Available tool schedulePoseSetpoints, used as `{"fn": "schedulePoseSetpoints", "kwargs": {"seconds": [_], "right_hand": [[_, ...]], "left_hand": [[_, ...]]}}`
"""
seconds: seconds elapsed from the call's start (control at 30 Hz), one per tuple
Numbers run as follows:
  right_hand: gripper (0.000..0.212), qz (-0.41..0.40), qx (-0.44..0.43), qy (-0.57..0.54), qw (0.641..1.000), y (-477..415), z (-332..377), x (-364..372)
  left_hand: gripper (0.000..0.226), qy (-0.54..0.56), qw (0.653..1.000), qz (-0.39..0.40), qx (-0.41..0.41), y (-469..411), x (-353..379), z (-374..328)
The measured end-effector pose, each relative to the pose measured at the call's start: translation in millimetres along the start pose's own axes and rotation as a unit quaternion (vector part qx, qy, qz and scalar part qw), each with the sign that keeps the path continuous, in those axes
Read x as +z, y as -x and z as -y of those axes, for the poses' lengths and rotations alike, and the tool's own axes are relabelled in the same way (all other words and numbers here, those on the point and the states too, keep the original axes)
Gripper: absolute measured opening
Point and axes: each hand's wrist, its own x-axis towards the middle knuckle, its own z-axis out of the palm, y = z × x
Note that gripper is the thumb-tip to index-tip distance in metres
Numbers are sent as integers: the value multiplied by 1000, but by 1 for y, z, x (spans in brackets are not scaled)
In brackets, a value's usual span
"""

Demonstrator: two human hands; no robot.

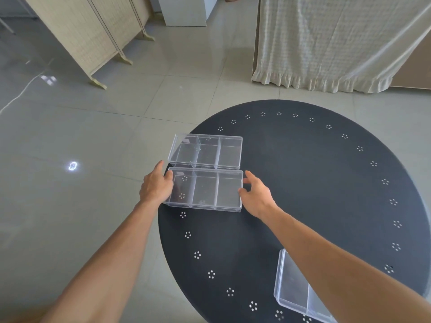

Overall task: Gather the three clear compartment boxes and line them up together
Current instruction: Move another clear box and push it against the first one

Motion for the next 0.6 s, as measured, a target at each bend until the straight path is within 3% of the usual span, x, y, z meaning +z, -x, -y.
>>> {"fn": "schedulePoseSetpoints", "kwargs": {"seconds": [0.13, 0.6], "right_hand": [[37, 13, -10, 8, 1000, -5, 4, 0], [48, 26, -16, 14, 999, -10, 11, 4]], "left_hand": [[46, 5, 1000, 18, 8, -8, -1, -1], [41, 25, 1000, -4, 10, -10, -9, -4]]}}
